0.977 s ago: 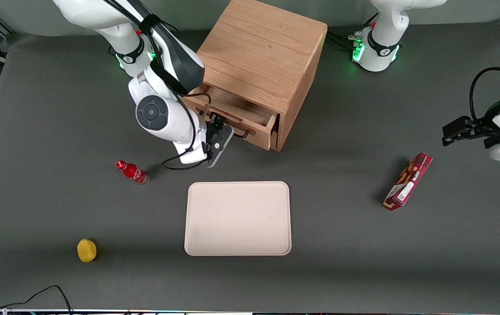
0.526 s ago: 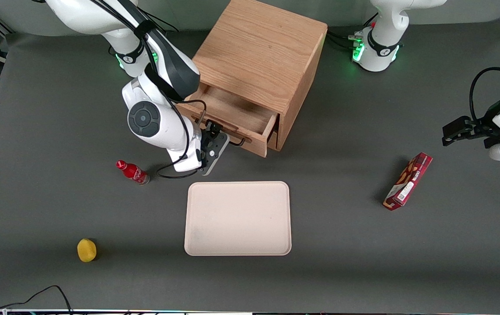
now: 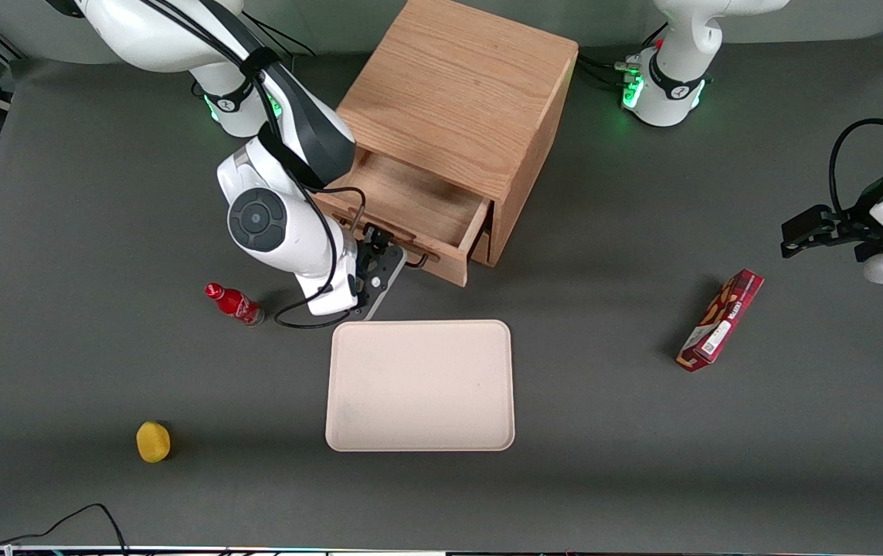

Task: Open upper drawer
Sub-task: 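Pull the upper drawer outward by its handle with the right gripper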

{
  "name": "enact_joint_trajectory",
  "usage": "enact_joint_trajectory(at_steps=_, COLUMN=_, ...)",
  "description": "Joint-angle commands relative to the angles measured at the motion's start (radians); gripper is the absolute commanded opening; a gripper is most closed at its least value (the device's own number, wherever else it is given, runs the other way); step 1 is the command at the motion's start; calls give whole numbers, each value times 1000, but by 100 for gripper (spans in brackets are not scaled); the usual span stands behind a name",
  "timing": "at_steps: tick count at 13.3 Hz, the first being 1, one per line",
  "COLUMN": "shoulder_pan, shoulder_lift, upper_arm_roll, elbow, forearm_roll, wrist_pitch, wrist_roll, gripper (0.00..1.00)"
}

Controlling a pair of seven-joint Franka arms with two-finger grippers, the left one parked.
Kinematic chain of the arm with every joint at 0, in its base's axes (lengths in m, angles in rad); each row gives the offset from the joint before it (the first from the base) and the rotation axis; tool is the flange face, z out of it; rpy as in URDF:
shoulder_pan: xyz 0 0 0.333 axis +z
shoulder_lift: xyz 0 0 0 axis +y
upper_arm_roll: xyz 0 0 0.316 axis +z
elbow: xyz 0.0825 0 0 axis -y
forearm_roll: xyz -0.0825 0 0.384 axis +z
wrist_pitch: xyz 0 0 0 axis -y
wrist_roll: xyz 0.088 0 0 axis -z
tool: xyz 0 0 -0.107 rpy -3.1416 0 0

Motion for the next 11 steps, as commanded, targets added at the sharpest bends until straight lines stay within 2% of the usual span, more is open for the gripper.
enact_joint_trajectory(at_steps=1, shoulder_pan=0, shoulder_lift=45, upper_arm_roll=-20, elbow=68, forearm_roll=-33, wrist_pitch=-25, wrist_roll=-35, gripper=100)
enact_joint_trajectory(at_steps=11, shoulder_pan=-32, shoulder_lift=94, upper_arm_roll=-37, elbow=132, forearm_roll=-73, wrist_pitch=-47, wrist_roll=-69, gripper=100)
